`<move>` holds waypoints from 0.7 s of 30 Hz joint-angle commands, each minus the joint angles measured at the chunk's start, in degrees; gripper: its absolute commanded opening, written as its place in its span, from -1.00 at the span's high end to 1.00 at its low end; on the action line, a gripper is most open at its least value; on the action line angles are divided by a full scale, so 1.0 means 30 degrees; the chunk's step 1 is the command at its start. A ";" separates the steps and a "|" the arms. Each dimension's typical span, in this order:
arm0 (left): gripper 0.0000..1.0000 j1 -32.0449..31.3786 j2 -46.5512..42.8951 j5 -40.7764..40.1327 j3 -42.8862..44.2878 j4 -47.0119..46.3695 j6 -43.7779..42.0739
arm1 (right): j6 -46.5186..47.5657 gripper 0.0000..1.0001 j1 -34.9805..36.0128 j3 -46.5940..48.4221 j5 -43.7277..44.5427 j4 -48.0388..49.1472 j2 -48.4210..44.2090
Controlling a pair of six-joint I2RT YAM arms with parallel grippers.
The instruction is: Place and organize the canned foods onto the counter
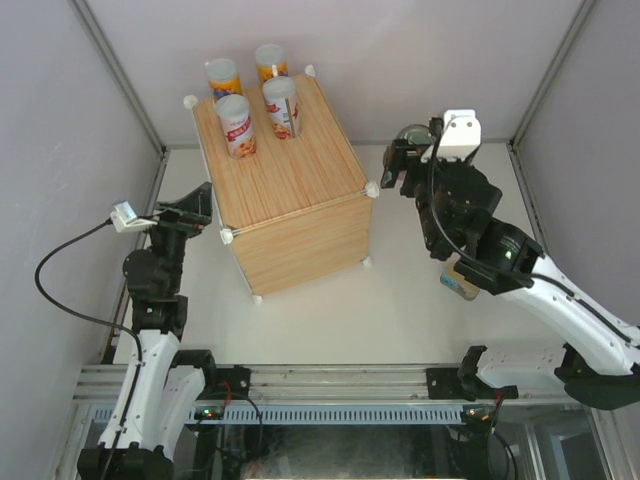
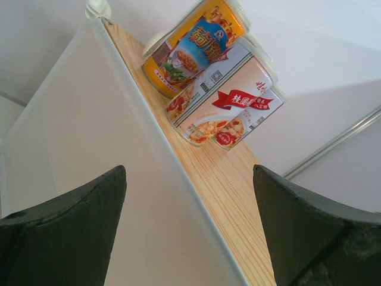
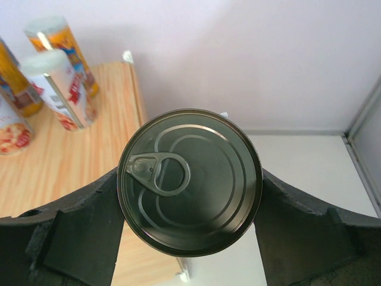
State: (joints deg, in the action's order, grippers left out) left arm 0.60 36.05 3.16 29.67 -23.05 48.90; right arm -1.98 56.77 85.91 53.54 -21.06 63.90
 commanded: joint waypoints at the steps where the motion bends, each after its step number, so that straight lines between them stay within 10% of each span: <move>1: -0.82 -0.0044 -0.0325 -0.0261 -0.0310 -0.0667 -0.0210 | 0.0997 1.00 0.0294 0.3378 -0.1710 0.2383 0.1679; 21: -0.81 -0.0025 -0.0449 -0.0306 -0.0285 -0.0666 -0.0205 | 0.0007 1.00 0.2259 1.3267 -0.6772 -0.0089 1.1787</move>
State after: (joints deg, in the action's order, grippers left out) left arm 0.60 35.46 2.94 29.67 -23.05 48.88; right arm -1.17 62.57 118.08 36.01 -25.93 98.67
